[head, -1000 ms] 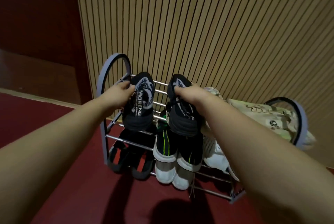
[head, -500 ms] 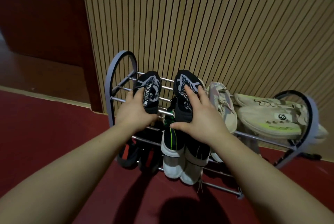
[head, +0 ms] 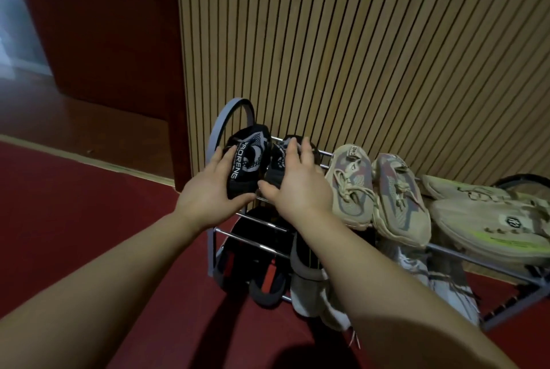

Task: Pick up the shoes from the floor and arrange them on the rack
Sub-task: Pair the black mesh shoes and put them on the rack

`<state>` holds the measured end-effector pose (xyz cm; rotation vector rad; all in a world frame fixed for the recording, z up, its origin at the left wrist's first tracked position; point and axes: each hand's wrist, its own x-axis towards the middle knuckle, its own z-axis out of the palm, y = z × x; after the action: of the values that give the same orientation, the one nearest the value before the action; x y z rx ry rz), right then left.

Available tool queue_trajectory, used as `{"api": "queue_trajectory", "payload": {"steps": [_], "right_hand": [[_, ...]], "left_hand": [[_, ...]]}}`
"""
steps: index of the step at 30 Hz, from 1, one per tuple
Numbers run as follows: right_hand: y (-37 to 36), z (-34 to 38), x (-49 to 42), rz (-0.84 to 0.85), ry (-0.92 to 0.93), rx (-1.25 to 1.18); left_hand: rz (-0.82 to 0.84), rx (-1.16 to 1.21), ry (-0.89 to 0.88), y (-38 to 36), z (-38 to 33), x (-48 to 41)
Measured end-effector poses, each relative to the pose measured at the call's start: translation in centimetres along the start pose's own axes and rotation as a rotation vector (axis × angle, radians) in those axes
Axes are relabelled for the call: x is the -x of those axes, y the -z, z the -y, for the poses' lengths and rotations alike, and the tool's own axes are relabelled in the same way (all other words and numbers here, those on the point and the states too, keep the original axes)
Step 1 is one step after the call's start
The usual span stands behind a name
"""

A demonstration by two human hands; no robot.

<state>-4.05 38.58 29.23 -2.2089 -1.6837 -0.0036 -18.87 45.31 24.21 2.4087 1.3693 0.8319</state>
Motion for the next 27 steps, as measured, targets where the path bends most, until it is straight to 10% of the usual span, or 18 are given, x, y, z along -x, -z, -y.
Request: {"api": "queue_trajectory", "payload": {"steps": [27], "right_hand": [[-4.1,-1.6,-0.6,0.000,0.005,-0.006]], "left_hand": [[-0.178,0.277,0.089,-3.4,1.3,0.0]]}}
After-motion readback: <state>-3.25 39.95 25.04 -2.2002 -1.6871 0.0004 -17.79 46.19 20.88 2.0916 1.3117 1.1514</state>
